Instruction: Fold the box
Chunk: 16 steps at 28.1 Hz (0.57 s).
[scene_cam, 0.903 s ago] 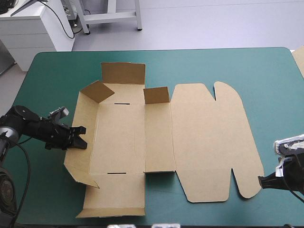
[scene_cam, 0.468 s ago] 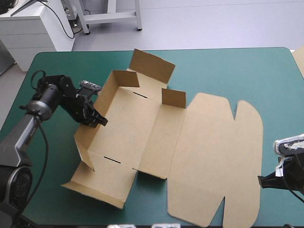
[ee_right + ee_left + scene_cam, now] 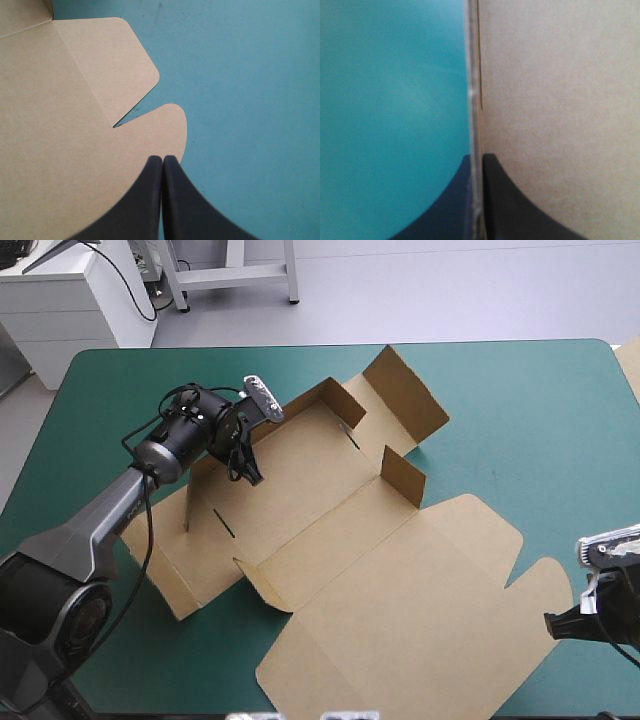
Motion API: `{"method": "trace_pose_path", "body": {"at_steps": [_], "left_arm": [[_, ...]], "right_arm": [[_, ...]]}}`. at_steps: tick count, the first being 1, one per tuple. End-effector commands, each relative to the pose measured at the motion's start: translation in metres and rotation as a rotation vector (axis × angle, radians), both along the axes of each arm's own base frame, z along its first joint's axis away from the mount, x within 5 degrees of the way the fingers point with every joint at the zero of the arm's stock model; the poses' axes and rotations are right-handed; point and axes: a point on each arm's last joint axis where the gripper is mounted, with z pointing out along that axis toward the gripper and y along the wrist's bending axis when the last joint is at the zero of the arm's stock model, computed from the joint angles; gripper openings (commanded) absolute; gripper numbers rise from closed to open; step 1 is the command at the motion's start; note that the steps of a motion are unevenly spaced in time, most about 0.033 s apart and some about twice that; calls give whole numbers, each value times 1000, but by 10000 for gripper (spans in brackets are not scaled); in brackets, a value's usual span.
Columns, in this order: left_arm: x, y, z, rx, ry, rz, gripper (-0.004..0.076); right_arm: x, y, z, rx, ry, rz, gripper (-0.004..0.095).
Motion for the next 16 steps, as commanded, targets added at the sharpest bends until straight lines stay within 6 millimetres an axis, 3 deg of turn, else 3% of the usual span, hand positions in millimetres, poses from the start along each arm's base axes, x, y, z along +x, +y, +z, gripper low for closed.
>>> {"method": "trace_pose_path", "body": {"at_steps": [1,9,16], "left_arm": [[-2,-13,38,-17,-235,-90,-8],[-8,-47,54,187,-483,-290,-8],[-15,-61,56,245,-545,-348,-8]], "right_arm": [[1,-2,6,-24,-29,-1,-16],[0,0,6,7,-21,3,-16],[-1,6,5,59,-12,34,-16]]}}
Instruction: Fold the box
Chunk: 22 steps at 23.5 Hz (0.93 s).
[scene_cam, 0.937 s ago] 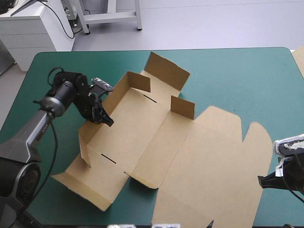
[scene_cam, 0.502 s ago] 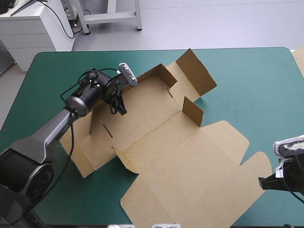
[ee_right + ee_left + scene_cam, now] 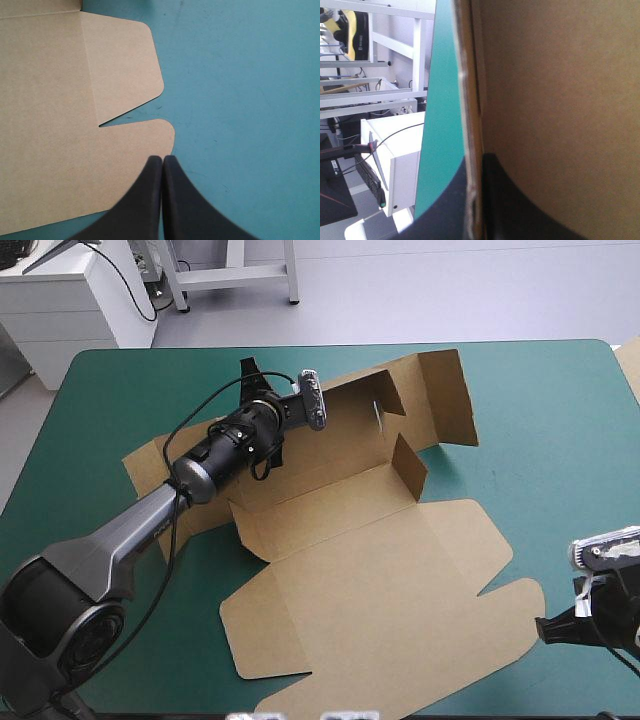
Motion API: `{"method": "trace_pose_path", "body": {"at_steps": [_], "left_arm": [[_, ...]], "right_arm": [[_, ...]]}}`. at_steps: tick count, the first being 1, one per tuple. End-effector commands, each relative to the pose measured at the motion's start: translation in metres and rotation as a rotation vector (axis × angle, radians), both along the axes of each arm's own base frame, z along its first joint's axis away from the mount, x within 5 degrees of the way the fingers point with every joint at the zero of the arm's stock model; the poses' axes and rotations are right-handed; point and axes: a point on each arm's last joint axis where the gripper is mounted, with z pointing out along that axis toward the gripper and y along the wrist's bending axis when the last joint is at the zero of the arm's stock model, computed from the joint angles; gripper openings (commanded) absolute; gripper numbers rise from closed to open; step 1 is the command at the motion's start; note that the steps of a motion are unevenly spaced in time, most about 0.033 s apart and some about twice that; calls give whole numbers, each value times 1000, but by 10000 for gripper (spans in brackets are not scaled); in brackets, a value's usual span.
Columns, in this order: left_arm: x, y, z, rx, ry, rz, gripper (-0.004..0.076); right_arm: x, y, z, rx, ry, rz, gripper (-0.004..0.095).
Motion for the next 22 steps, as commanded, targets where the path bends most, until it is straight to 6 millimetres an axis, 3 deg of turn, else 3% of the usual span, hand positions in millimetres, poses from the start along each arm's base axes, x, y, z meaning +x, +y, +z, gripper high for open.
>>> {"method": "trace_pose_path", "body": {"at_steps": [1,7,13,18,22], "left_arm": [[-10,-6,30,0,-143,-71,-8],[-21,-22,7,112,-272,-128,-8],[-60,-56,-30,195,-369,-247,-8],[-87,-53,-45,259,-409,-322,-8],[-116,-38,-39,236,-426,-354,-8]], "right_arm": [[2,0,7,-1,-42,1,-16],[3,0,7,-1,-42,1,-16],[6,-2,8,-18,-61,-31,-16],[7,-4,9,-4,-70,-64,-16],[9,-3,11,27,-94,-79,-16]]}}
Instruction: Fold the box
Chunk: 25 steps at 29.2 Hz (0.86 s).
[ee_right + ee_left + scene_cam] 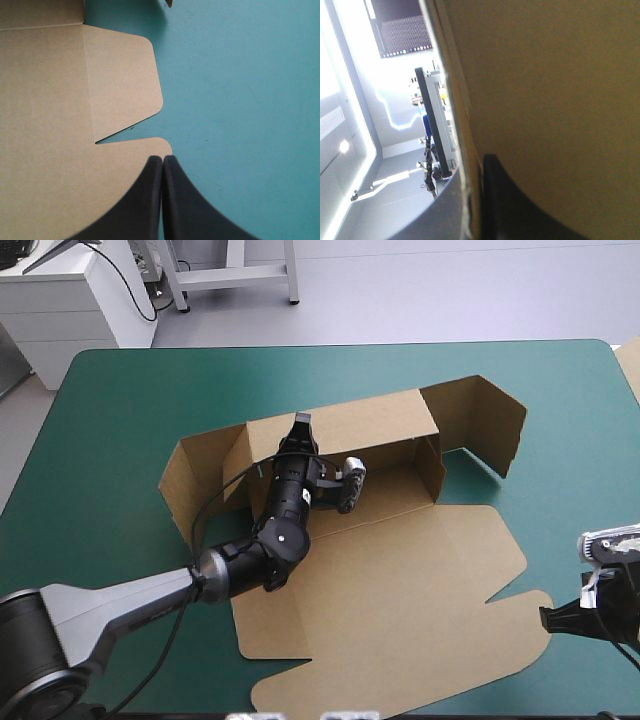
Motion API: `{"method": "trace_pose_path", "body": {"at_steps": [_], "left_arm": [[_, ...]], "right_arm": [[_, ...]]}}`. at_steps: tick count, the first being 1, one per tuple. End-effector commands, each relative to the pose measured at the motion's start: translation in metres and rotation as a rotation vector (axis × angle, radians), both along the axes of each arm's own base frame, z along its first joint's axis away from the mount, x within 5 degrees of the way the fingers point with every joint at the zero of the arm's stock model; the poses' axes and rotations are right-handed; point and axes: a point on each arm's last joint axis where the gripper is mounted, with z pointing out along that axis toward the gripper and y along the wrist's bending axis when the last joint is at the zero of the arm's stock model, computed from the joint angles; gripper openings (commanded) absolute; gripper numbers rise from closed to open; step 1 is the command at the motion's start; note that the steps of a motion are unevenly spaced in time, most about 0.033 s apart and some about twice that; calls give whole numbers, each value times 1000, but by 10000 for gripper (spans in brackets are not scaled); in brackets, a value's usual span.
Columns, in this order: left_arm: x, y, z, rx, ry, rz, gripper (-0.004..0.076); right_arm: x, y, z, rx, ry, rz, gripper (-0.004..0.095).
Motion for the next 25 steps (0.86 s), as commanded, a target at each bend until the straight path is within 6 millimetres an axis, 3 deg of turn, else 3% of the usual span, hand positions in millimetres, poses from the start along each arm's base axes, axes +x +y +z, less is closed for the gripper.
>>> {"method": "trace_pose_path", "body": {"at_steps": [1,5,10,17,25], "left_arm": [[-34,9,22,-78,-6,-106,-8],[-48,17,28,-102,3,-170,-8],[-50,20,21,-37,-8,-184,-8],[-45,19,11,32,1,-183,-8],[-33,18,12,61,-10,-159,-8]], "right_arm": [[7,1,10,19,-86,-15,-16],[13,3,10,37,-81,-30,-16],[38,13,7,46,-66,-31,-16],[94,38,20,82,-200,38,-21],[169,59,39,73,-98,144,-21]]}}
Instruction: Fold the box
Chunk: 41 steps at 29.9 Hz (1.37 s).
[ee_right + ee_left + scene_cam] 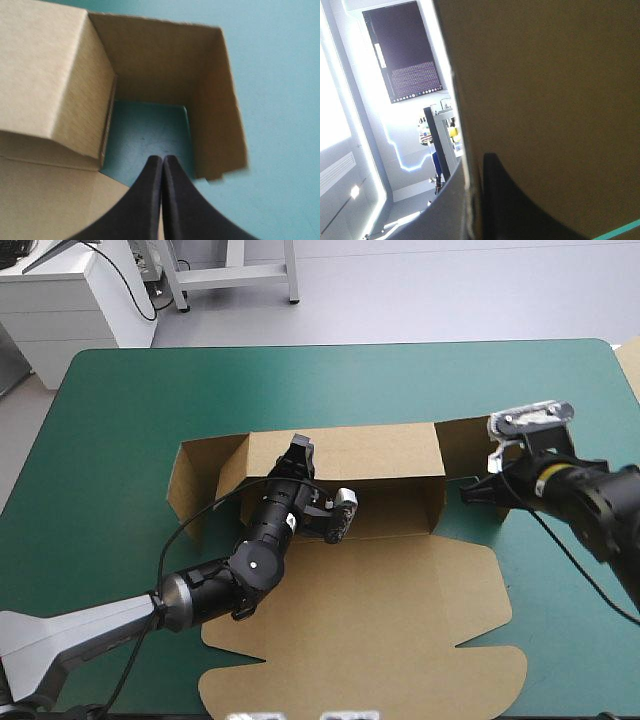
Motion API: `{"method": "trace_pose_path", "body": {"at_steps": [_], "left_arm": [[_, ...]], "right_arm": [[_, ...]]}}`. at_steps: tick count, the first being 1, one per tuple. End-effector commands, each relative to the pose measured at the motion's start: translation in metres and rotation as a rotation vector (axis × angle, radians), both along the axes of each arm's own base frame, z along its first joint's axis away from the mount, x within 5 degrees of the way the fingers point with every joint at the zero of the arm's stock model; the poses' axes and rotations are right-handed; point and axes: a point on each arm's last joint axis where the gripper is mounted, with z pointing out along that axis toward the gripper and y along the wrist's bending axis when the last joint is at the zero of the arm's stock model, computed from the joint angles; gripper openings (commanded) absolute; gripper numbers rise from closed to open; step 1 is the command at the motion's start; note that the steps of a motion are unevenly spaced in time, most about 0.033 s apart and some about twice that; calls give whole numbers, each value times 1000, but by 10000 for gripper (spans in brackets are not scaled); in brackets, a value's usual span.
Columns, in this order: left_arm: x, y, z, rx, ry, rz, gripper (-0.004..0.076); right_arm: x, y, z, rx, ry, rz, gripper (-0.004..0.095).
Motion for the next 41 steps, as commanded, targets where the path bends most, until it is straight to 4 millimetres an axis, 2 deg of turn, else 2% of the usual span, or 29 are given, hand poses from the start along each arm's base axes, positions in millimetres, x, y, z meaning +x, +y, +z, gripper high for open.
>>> {"method": "trace_pose_path", "body": {"at_steps": [1,5,9,11,14,17,23,34,41], "left_arm": [[3,-1,12,2,-33,-10,-8],[5,-4,23,-28,-54,-10,-8],[6,-5,26,-37,-59,-12,-8],[6,-6,25,-39,-51,-15,-8],[7,-8,22,-32,-48,-16,-8],[7,-8,21,-30,-47,-16,-8],[7,-8,21,-70,-35,-5,-8],[7,-7,22,-75,-38,6,-8],[7,-7,22,-75,-38,6,-8]], "right_arm": [[35,-1,25,70,-67,72,-21],[77,-28,32,177,-35,75,-21],[110,-53,39,258,-65,38,-21],[126,-60,32,267,-34,26,-21],[152,-64,7,259,37,33,-21],[164,-60,-15,310,127,69,-21],[157,-55,-34,313,248,147,-21],[112,-42,-49,400,179,195,-21],[84,-38,-76,372,96,239,-21]]}}
